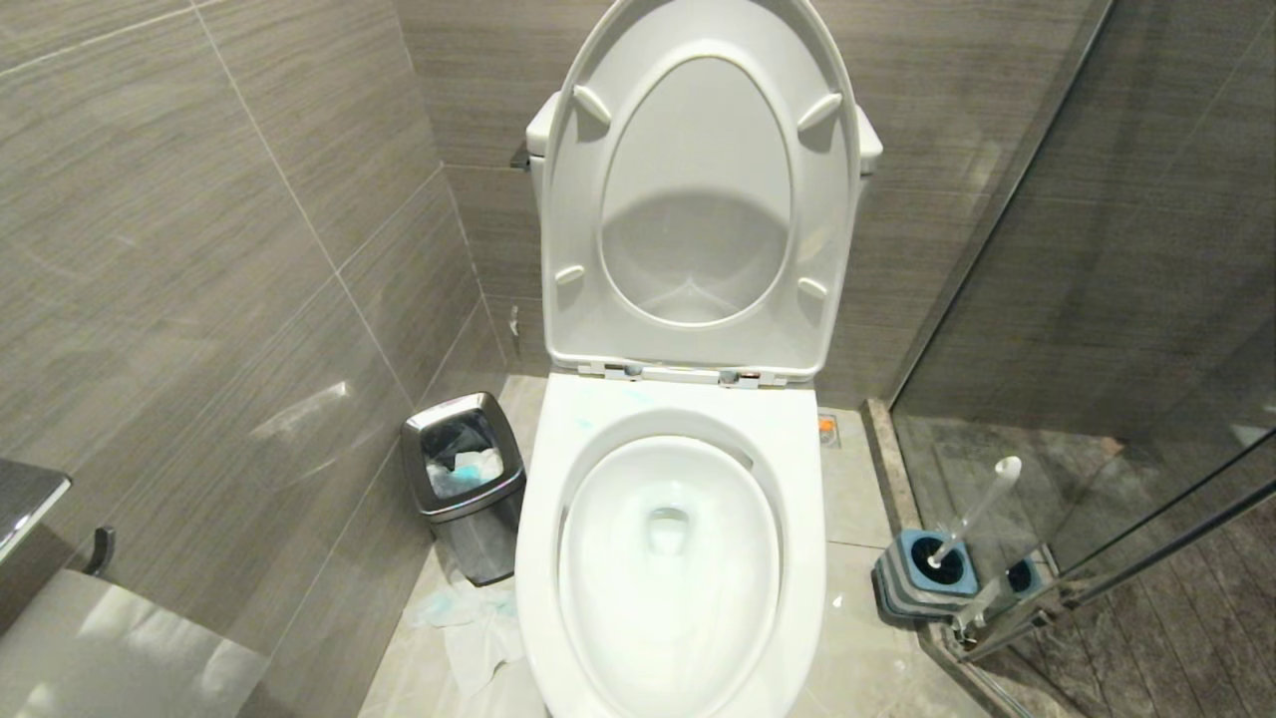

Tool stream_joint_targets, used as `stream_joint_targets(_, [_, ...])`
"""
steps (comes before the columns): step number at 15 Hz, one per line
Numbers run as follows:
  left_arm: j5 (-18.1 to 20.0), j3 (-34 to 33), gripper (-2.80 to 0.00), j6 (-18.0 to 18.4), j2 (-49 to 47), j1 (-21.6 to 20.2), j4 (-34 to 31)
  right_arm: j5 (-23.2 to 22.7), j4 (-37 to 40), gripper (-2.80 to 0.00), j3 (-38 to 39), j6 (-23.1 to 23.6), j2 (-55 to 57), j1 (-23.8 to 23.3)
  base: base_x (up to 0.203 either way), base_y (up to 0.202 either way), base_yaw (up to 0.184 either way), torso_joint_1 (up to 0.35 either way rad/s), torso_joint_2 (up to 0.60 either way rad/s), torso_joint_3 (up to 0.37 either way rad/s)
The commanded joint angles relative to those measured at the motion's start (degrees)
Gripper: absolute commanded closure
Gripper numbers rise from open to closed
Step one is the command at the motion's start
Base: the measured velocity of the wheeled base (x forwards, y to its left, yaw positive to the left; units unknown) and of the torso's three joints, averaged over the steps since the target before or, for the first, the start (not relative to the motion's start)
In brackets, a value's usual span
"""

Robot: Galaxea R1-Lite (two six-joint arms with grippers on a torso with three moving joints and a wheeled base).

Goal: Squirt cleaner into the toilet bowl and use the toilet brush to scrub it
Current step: Pour in the cleaning agent

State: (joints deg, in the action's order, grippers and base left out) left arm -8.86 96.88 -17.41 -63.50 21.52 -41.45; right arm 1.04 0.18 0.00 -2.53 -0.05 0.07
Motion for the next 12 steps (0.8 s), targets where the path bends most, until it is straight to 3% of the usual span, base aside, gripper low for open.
stream_joint_targets(1, [-2.86, -1.08, 0.00, 9.17, 5.56, -2.37, -0.06, 0.01, -0.01, 0.00, 0.09, -0.02, 0.05, 0.01, 0.000, 0.000, 0.000, 0.000, 0.00, 0.000])
stream_joint_targets(4, [-2.80, -2.10, 0.00, 10.17, 8.91, -8.25, -0.04, 0.01, -0.01, 0.00, 0.09, -0.02, 0.05, 0.01, 0.000, 0.000, 0.000, 0.000, 0.00, 0.000])
stream_joint_targets(7, [-2.30, -1.79, 0.00, 12.33, 12.27, -8.75, 0.08, 0.01, -0.01, 0.00, 0.09, -0.02, 0.05, 0.01, 0.000, 0.000, 0.000, 0.000, 0.00, 0.000])
stream_joint_targets(12, [2.76, -3.11, 0.00, 15.35, 19.92, -12.42, 1.37, 0.01, -0.01, 0.00, 0.09, -0.02, 0.05, 0.01, 0.000, 0.000, 0.000, 0.000, 0.00, 0.000])
